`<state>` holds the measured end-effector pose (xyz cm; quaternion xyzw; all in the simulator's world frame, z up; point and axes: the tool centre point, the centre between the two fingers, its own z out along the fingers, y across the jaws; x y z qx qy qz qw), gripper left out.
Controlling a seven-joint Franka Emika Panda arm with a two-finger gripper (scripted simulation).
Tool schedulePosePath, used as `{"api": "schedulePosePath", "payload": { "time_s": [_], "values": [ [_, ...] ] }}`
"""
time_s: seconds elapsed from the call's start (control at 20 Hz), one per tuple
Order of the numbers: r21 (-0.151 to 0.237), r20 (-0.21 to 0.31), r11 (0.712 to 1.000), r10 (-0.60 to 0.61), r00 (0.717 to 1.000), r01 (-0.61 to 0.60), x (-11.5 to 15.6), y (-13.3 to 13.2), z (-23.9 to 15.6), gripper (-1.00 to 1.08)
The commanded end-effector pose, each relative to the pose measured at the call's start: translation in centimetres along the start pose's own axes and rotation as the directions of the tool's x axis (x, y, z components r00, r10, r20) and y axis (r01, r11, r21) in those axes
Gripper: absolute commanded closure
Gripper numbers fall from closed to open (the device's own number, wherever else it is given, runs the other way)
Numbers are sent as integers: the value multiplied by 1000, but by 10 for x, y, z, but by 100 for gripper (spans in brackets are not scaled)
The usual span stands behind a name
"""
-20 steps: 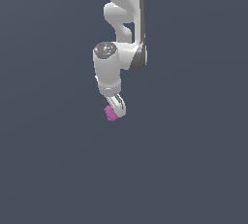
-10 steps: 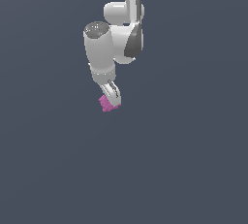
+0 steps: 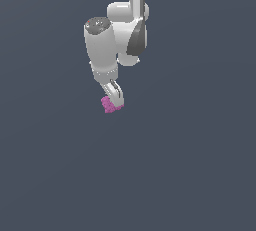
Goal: Pick up the object and move it to a goal position.
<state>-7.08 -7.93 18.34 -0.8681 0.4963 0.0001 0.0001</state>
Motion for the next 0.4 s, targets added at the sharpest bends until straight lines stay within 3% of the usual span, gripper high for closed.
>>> {"api": "schedulePosePath", "payload": {
  "time_s": [0.0,0.35],
  "values": [
    [1,-1,1000,0,1000,0,1,2,-7,108],
    [1,-1,1000,1,1000,-1,3,8,-23,108]
  ]
}}
